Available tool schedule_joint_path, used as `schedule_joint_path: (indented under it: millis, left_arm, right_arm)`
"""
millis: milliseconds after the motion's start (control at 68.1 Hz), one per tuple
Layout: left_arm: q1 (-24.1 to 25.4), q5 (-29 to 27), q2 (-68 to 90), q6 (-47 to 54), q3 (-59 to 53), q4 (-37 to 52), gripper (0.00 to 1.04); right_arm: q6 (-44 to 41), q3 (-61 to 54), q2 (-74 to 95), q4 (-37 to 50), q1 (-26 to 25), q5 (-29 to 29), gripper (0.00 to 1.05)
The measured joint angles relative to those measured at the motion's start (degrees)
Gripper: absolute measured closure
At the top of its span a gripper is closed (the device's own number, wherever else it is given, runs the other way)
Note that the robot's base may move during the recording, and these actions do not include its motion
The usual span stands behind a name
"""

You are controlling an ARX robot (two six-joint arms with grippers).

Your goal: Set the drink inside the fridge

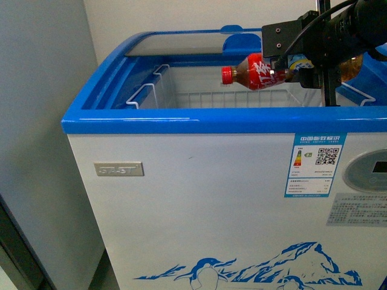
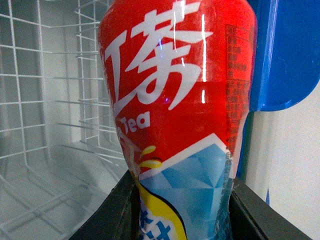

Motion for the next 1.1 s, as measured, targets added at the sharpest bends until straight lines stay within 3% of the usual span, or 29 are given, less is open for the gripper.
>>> schedule_joint_path:
  millis: [249, 675, 837, 1101]
  left_arm:
    - [0.00, 0.02, -0.20, 0.00, 0.00, -0.11, 1.02]
    - [0.00, 0.02, -0.20, 0.09, 0.02, -0.15, 0.34]
    - [0.00, 0.02, -0.22, 0.09, 0.00, -0.15, 0.08]
    - [0.00, 0.02, -0.22, 0.15, 0.00, -0.15, 0.08]
  right_arm:
    - [0.20, -0.24, 2.32, 4.85, 0.77, 0.48, 0.69]
    - [2.16, -2.54, 5.16, 10.47, 2.47, 3.10, 0.69]
    - [1.95, -2.97, 4.85, 8.79, 3.15, 3.63, 0.69]
    - [3.45, -5.66, 3.02, 7.39, 3.17, 3.69, 0.69]
